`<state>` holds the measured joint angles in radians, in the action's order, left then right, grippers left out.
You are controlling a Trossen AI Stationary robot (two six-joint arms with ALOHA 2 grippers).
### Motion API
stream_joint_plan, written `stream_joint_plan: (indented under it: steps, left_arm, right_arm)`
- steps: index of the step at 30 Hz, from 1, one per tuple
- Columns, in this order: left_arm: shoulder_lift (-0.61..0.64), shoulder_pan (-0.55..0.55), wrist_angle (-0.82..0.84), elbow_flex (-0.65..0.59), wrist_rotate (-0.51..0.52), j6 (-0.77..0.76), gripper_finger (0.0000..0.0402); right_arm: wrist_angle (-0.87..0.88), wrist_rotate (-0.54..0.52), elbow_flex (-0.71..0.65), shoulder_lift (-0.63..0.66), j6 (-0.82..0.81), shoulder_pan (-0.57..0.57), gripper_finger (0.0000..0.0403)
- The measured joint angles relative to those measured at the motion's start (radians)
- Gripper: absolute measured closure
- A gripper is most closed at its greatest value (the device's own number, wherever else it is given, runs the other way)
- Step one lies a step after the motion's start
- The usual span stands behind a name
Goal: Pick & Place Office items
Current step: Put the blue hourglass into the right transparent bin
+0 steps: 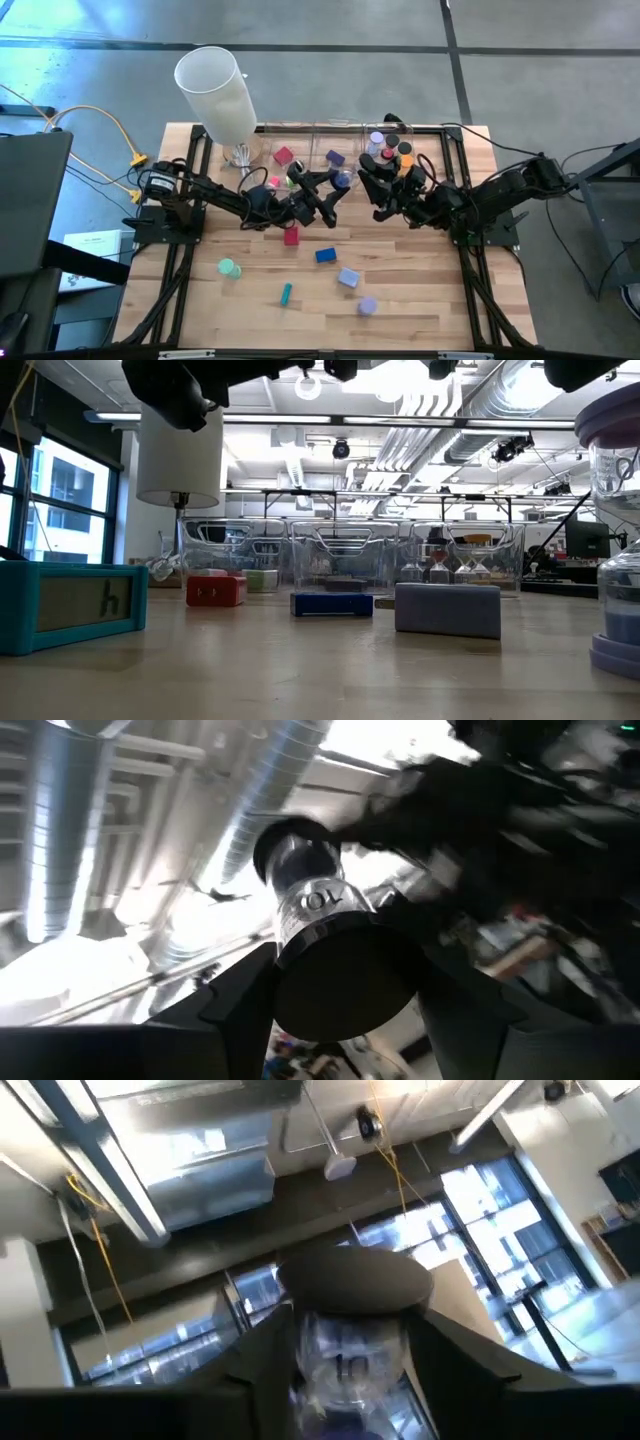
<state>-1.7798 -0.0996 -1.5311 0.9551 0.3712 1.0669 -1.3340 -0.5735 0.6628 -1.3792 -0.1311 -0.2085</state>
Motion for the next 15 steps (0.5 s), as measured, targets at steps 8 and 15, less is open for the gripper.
stream_joint_plan:
  steps: [8,15]
  left_arm:
    - [0.003,-0.009,-0.030,0.003,0.026,0.029,0.0201]
    - [0.003,-0.057,-0.027,0.002,0.130,0.131,0.0201]
  right_arm:
    - [0.107,0.002,-0.002,-0.002,-0.051,-0.003,0.0142]
    - [0.205,-0.006,-0.002,0.038,-0.050,-0.042,0.0134]
